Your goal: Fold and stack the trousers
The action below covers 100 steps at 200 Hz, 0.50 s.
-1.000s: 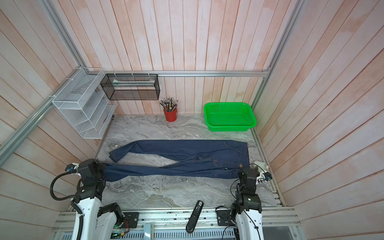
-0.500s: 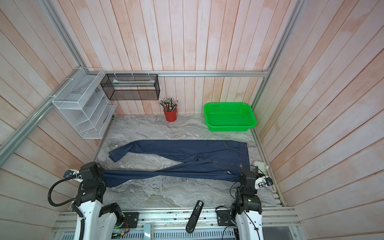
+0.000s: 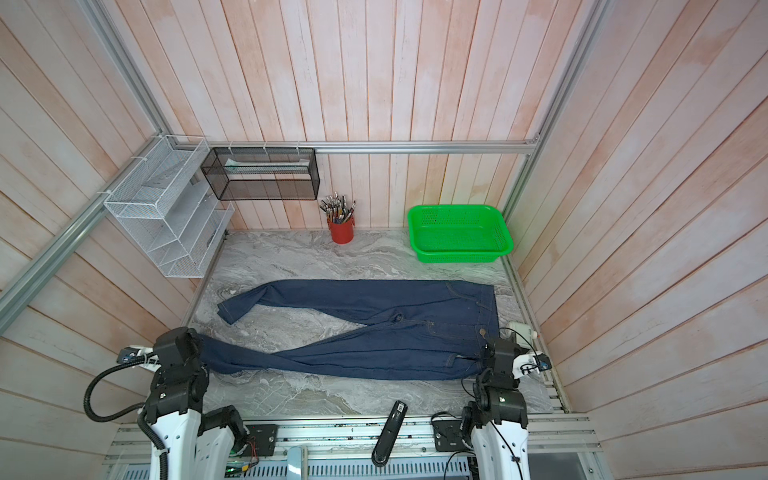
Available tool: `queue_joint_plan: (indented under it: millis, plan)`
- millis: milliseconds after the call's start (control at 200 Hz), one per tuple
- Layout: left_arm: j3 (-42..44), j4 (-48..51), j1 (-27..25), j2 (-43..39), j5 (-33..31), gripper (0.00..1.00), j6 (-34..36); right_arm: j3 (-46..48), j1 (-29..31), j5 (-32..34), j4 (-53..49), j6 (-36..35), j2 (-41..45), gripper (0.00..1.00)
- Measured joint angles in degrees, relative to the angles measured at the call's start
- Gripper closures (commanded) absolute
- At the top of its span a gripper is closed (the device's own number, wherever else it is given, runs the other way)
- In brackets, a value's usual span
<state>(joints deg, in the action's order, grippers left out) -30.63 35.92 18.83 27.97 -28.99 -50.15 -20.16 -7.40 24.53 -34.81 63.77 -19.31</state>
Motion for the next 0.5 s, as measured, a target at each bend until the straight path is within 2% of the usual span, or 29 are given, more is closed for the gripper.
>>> queue_joint_plan:
  millis: [230, 310, 380, 500]
  plan:
    - [-7.61, 0.31, -1.49, 0.04, 1.79, 0.31, 0.83, -10.86, 1.86, 0.35, 1.55, -3.80, -4.46, 0.26]
    - [-8.24, -0.66, -2.10, 0.61, 4.31, 0.31, 1.81, -12.94, 2.71, 0.68, 4.31, -5.66, -7.89, 0.28]
    - [-8.37, -1.70, -2.38, 2.08, 7.06, 0.31, 2.82, -14.69, 2.95, -0.09, 7.61, -7.67, -13.81, 0.34]
    - [-8.76, -3.63, -2.56, 7.21, 12.92, 0.31, 5.01, -19.06, 2.97, -4.28, 14.08, -11.13, -30.03, 0.40]
